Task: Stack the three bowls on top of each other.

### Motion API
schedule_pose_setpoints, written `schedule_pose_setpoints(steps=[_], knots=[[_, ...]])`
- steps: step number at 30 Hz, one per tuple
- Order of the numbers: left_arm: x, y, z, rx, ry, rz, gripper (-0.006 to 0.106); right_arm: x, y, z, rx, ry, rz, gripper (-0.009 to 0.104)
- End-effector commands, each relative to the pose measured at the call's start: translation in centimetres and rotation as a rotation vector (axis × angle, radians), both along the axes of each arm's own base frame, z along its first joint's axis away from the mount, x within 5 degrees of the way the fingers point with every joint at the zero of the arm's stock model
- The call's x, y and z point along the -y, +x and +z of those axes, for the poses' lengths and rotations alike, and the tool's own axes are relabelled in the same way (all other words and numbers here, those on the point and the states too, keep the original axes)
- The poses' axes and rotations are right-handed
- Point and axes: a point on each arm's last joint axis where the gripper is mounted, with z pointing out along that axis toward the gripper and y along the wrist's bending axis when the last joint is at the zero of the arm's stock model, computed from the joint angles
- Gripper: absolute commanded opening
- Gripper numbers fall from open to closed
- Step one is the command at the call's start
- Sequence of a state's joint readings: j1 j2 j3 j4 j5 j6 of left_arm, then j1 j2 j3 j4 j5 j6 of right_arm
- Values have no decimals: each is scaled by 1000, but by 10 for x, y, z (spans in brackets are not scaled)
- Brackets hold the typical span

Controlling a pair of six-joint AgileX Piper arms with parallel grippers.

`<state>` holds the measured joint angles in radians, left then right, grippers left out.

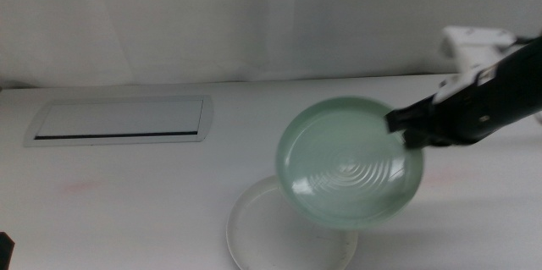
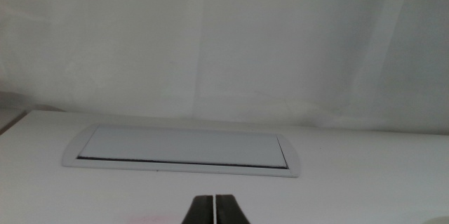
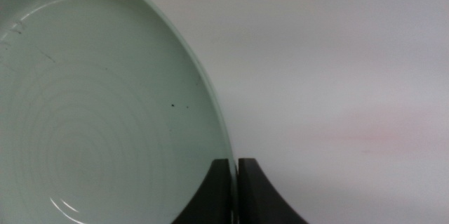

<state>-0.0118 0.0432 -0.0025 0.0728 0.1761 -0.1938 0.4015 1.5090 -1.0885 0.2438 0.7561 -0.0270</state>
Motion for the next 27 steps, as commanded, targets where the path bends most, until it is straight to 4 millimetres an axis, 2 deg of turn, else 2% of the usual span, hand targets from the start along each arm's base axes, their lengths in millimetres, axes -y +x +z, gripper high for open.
schedule_pose_setpoints(steps=[1,5,15,27], knots=[[0,1,-12,-20,-3,0,-3,-20,1,-19,-39,-4,25,-3],[0,1,-10,0,-3,-1,-3,-44,2,-48,-99,-35,74,-3],[0,1,-10,-2,-3,-1,-3,-70,6,-101,-179,-80,88,-3],[0,1,-10,-2,-3,-1,-3,-78,4,-103,-171,-52,81,-3]])
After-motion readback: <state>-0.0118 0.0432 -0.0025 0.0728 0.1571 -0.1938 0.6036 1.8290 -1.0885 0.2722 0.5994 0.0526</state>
